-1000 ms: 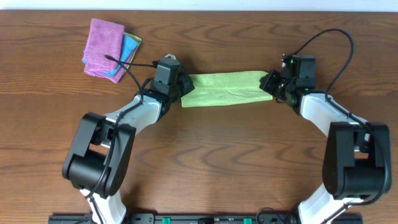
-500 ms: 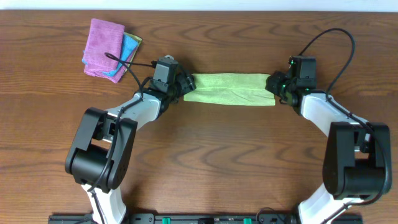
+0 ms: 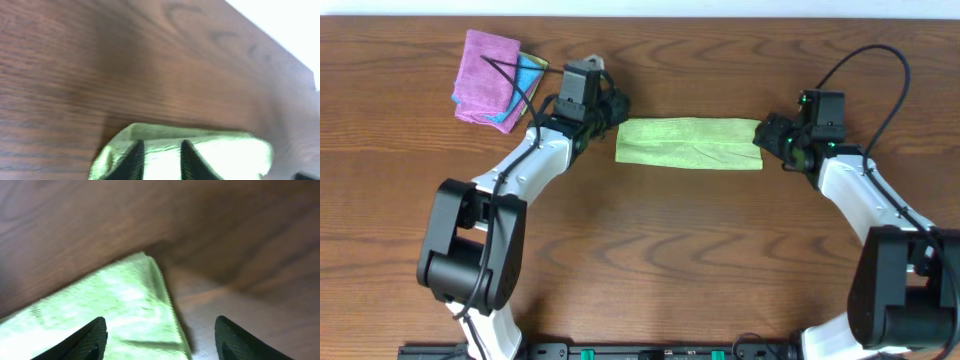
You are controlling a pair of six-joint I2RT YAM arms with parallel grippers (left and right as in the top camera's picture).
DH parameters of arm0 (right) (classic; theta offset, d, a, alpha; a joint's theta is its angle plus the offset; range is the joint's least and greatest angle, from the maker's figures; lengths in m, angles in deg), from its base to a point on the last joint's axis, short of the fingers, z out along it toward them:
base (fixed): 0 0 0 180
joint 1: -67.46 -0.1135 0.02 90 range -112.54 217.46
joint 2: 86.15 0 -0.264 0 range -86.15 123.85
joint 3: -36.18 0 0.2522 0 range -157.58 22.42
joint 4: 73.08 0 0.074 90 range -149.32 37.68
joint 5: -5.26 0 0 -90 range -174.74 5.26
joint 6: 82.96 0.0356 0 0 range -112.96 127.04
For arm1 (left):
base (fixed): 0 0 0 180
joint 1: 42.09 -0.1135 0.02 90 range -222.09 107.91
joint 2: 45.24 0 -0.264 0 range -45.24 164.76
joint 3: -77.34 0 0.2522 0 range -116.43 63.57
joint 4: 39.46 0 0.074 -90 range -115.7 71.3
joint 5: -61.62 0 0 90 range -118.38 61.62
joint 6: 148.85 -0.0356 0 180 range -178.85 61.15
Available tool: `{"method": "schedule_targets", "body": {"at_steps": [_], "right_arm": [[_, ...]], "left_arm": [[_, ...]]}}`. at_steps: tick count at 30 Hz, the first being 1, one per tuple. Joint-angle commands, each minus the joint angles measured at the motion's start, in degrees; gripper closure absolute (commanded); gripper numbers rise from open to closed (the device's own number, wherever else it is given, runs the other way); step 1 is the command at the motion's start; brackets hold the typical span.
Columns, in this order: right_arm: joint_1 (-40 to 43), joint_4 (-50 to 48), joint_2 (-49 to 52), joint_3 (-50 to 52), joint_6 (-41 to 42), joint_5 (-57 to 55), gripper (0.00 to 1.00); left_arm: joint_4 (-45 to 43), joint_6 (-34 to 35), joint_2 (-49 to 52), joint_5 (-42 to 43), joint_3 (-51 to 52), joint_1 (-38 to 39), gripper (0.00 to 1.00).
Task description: Fold the cloth
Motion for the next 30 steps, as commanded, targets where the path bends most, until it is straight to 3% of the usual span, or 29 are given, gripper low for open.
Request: {"method": "schedule_targets", "body": {"at_steps": [1,13,30], "right_arm": [[0.5,-0.2,0.7,-0.7,-1.9,1.6,0.29],[0.4,-3.7,6.9,-0.7,-2.5,7.1,0.27],[-0.6,-8.3,10.7,-0.7,-1.1,8.2,0.36]], "left_arm": [[0.3,-0.1,-0.2,0.6,-0.7,1.2,0.94],[0.1,1.6,8.0,0.4,-0.7,4.6,0.94],[-1.3,2.9,12.3,0.3,-0.7,4.6,0.94]]}}
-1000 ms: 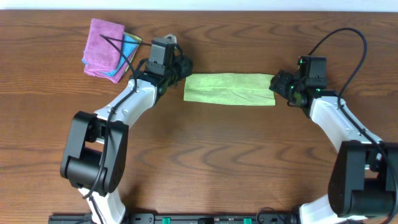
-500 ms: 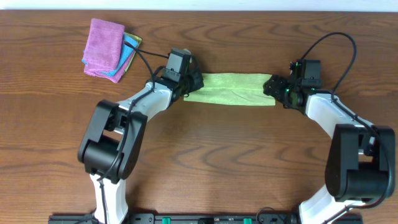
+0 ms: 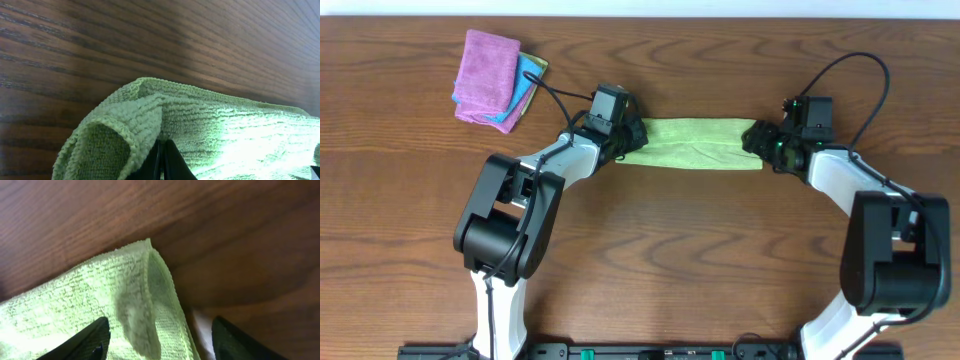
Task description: Fold the cloth
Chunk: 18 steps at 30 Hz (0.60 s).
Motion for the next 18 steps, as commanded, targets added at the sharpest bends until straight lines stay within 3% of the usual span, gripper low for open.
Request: {"method": "schedule_targets", "body": {"at_steps": [1,4,6,12,18], "right_arm": [[-0.7,-0.9,2.0,-0.7,0.6,1.4,0.37],[-1.3,-2.9,3.7,-0.7,0.6,3.5,0.39],[-1.5,-4.1,4.7,-0.7,0.6,4.6,0.46],[-1.3,-6.1,4.3,-0.7,0.4,4.3,0.98],[-1.3,-3.4,-1.3,-0.7,0.4,5.5,0.99]], "left_arm": [[0.0,0.2,1.2,-0.1,-0.7,0.1,0.94],[0.0,0.2,1.2,-0.1,-0.7,0.1,0.94],[0.0,0.2,1.2,-0.1,-0.7,0.1,0.94],[0.1,0.2,1.2,0.0,-0.7,0.0,0.94],[0.0,0.2,1.2,0.3,-0.7,0.0,0.94]]}}
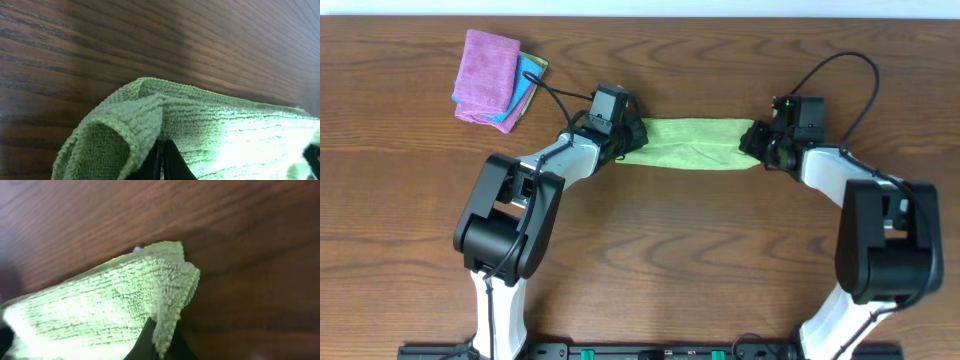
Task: Fold the cloth
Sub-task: 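Fold the right end of the strip toward the left gripper with the right gripper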
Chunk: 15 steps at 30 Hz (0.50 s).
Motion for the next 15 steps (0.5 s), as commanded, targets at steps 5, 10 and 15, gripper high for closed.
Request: {"method": "schedule_targets", "body": {"at_steps": [5,10,15], "right_arm": [[-1.9,1.5,-9.8,-0.2,-0.3,1.7,0.99],[-5.5,0.7,-12.0,-0.3,-0.3,3.1,0.99],[-10.7,-2.9,-11.9,-0.3,1.1,2.6,0.99]], "left_arm": [[0.1,0.0,1.2,0.2,-0.7,0.0,0.94],[0.1,0.0,1.2,0.2,-0.7,0.0,0.94],[0.1,0.0,1.2,0.2,-0.7,0.0,0.94]]}}
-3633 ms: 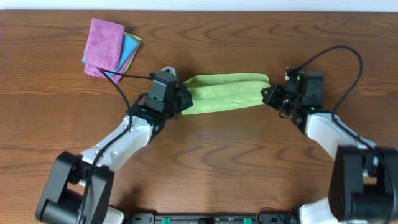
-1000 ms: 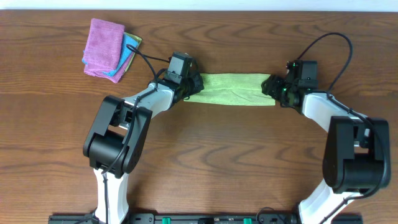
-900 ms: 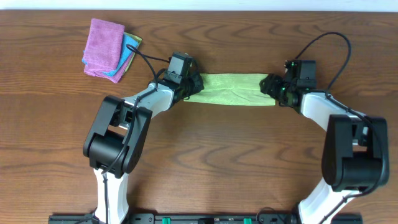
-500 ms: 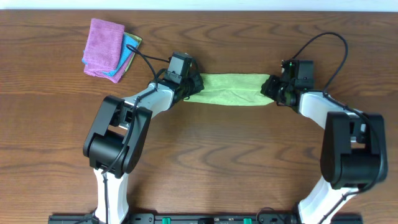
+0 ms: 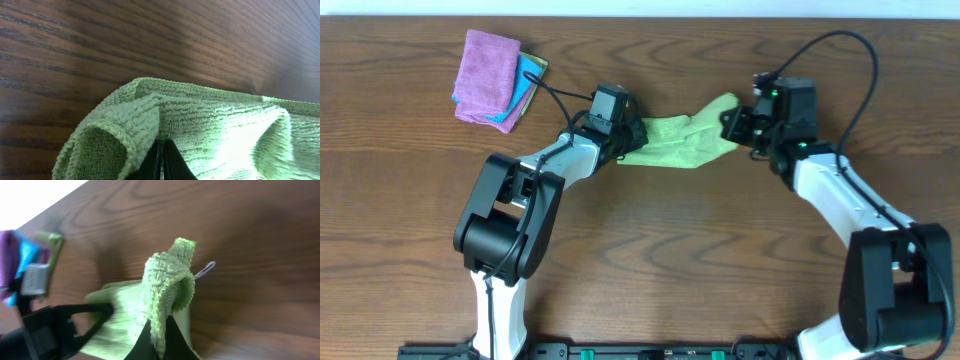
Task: Fold the cloth
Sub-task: 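Fold the right end of the strip toward the left gripper with the right gripper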
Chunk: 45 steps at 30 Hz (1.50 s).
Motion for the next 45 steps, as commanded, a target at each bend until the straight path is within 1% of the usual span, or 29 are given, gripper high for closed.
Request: {"method": "schedule_targets", "body": {"at_steps": [1,6,13,17,20,32,41,42,45], "right_arm": [[-3.4,-2.0,-0.7,-0.3,1.4,-0.4,0.99],[-7.3,-6.1,0.1,-0.3,4.1,-1.8,0.99],[-12.4,-12.5,5.1,-0.9,7.3,-2.3,0.99],[-14.7,-11.8,8.0,-3.6,7.2,-2.2,0.99],[-15.6,-11.4,8.4,-4.8,6.8,-2.7,0.99],[-16.7,-12.6,11.3,-4.9,6.8,-4.6,0.99],[-19.1,-13.2,15.8,-8.0,6.8,-5.2,0.99],[-19.5,-13.1,16.3,-8.7,6.8,-5.1,0.98],[-20.7,-13.1,17.2,-10.5,6.6,-3.8,0.80]], "left_arm": [[0.1,0.0,1.2,0.1,-0.7,0.0,0.94],[0.1,0.0,1.2,0.2,-0.7,0.0,0.94],[0.1,0.0,1.2,0.3,-0.8,0.0,0.94],[0.1,-0.3,0.9,0.7,-0.8,-0.1,0.94],[0.6,-0.5,-0.3,2.2,-0.8,-0.9,0.94],[6.8,-6.0,-10.3,2.6,-0.8,-4.6,0.94],[10.2,-7.2,-13.7,2.6,-0.8,-6.9,0.94],[10.5,-7.3,-13.9,2.6,-0.8,-7.2,0.94],[11.7,-7.6,-14.5,2.6,-0.8,-8.5,0.94]]}}
